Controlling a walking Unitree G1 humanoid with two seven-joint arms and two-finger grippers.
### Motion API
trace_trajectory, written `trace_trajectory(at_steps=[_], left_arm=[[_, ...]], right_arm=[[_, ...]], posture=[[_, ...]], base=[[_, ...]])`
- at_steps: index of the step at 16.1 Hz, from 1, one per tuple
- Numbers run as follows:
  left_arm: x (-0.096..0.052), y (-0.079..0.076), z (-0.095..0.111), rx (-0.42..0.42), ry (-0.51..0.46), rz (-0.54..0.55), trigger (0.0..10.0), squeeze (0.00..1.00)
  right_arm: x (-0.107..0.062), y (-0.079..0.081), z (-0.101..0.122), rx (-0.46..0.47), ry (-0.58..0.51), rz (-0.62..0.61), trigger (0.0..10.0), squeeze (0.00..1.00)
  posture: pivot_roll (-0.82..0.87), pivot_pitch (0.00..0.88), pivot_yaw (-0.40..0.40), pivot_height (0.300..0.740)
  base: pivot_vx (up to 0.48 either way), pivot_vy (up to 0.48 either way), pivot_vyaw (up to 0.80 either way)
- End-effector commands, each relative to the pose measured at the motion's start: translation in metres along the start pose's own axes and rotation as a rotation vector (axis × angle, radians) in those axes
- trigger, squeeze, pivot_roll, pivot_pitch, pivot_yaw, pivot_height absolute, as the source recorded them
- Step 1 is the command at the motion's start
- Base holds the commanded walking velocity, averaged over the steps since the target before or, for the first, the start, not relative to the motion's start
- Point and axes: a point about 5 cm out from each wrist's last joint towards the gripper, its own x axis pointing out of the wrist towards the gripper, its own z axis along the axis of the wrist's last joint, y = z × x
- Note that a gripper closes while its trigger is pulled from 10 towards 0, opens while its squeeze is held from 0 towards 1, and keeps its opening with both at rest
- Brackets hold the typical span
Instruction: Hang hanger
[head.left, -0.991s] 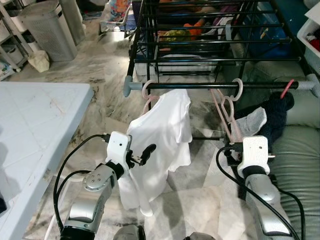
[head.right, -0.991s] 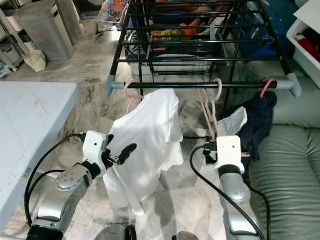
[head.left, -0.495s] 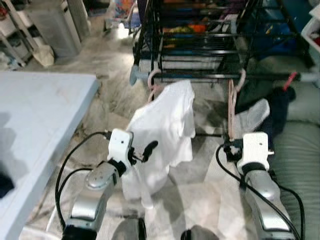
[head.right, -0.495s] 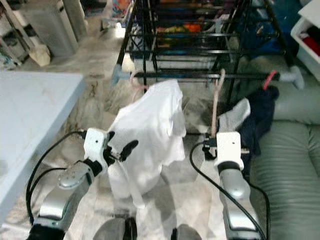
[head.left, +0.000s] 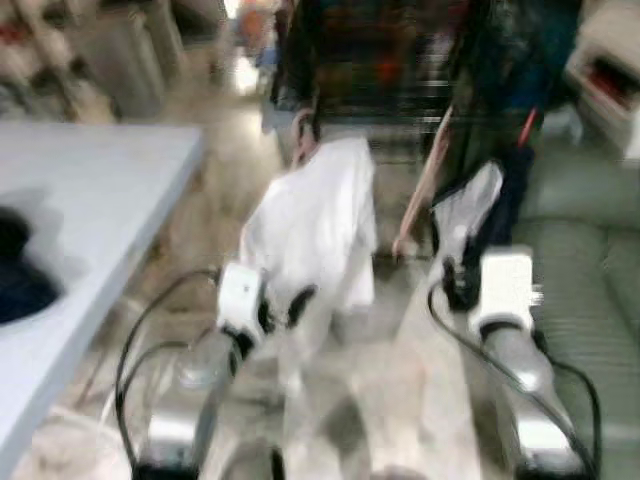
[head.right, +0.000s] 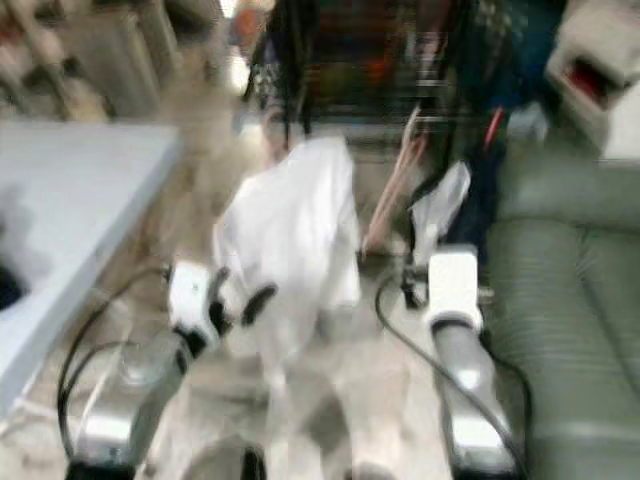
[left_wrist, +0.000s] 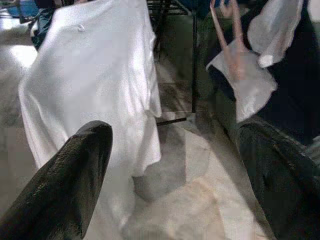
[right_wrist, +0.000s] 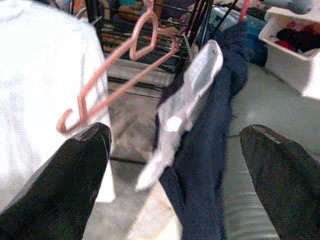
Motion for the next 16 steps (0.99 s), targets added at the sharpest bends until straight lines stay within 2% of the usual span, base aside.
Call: trace_trajectory(at_steps=[1, 3, 4, 6, 7, 9, 10, 16], left_arm=[[0.0, 0.007, 0.004, 0.032, -0.016, 0.039, 10.0, 0.0], [0.002, 0.007, 0.005, 0.067, -0.03, 0.051, 10.0, 0.0], [0.002, 0.012, 0.011, 0.085, -0.06, 0.1, 10.0, 0.0], [-0.007, 0.024, 0.01, 0.072, -0.071, 0.198, 10.0, 0.0], [-0.01, 0.027, 0.009, 0.067, -0.073, 0.221, 10.0, 0.0], [-0.019, 0.043, 0.005, 0.077, -0.059, 0.356, 10.0, 0.0], [-0.018, 0.047, 0.008, 0.084, -0.069, 0.384, 10.0, 0.0], [-0.009, 0.047, 0.015, 0.113, -0.089, 0.389, 10.0, 0.0]], right_arm=[[0.0, 0.001, -0.004, -0.006, 0.004, 0.012, 10.0, 0.0], [0.002, 0.0, -0.005, 0.0, 0.001, 0.031, 10.0, 0.0], [0.01, 0.005, 0.003, -0.033, -0.029, 0.088, 10.0, 0.0], [0.023, 0.011, 0.018, -0.127, -0.096, 0.153, 10.0, 0.0], [0.027, 0.011, 0.023, -0.151, -0.121, 0.151, 10.0, 0.0], [0.035, 0.012, 0.037, -0.17, -0.198, 0.154, 10.0, 0.0], [0.035, 0.011, 0.037, -0.142, -0.194, 0.134, 10.0, 0.0], [0.029, 0.023, 0.032, -0.067, -0.207, 0.142, 10.0, 0.0]], posture=[[-0.03, 0.0, 0.009, 0.74], [0.01, 0.0, -0.041, 0.74], [0.04, 0.0, -0.08, 0.74], [0.05, 0.0, -0.101, 0.74], [0.05, 0.0, -0.097, 0.74], [0.03, 0.0, -0.054, 0.74], [0.02, 0.0, -0.024, 0.74], [-0.01, 0.0, 0.037, 0.74]], base=[[-0.259, 0.0, 0.0], [0.0, 0.0, 0.0], [0.0, 0.0, 0.0], [0.0, 0.0, 0.0], [0.0, 0.0, 0.0], [0.0, 0.0, 0.8], [0.0, 0.0, 0.8], [0.0, 0.0, 0.8]])
